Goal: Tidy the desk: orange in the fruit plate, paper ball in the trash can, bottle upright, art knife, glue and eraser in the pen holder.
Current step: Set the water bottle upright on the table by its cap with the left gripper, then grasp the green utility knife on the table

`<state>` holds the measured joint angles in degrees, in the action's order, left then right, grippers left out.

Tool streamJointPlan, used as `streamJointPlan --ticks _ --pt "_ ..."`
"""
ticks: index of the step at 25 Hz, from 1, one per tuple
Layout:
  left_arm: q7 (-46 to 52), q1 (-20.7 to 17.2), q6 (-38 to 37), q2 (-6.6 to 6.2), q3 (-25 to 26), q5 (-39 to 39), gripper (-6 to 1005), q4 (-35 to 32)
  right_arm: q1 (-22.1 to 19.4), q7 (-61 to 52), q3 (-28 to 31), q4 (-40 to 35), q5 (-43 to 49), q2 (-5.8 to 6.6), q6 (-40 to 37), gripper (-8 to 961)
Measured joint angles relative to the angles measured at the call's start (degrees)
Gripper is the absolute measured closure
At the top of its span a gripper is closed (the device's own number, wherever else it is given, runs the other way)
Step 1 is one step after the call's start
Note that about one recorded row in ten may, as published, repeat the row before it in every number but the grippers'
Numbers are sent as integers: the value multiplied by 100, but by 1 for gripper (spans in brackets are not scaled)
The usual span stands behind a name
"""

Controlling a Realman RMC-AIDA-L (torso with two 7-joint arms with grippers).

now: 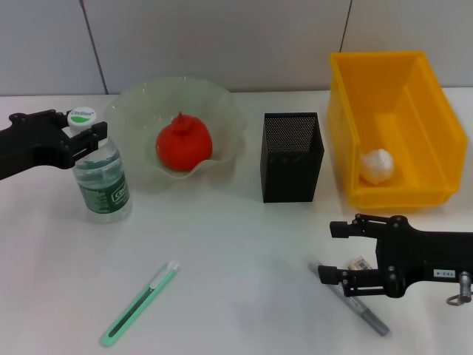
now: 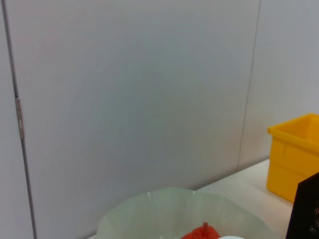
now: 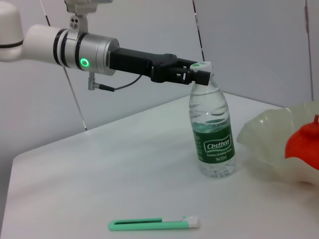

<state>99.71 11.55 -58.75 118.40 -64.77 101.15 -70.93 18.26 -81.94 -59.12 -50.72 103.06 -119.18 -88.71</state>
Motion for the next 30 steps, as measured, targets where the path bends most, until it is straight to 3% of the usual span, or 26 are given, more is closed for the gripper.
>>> streamJointPlan --ticks 10,30 --pt "-250 36 -12 -5 84 -438 552 414 55 11 12 36 13 0 7 126" --pt "-658 -88 -507 -7 350 -968 505 558 35 38 -4 36 13 0 -7 126"
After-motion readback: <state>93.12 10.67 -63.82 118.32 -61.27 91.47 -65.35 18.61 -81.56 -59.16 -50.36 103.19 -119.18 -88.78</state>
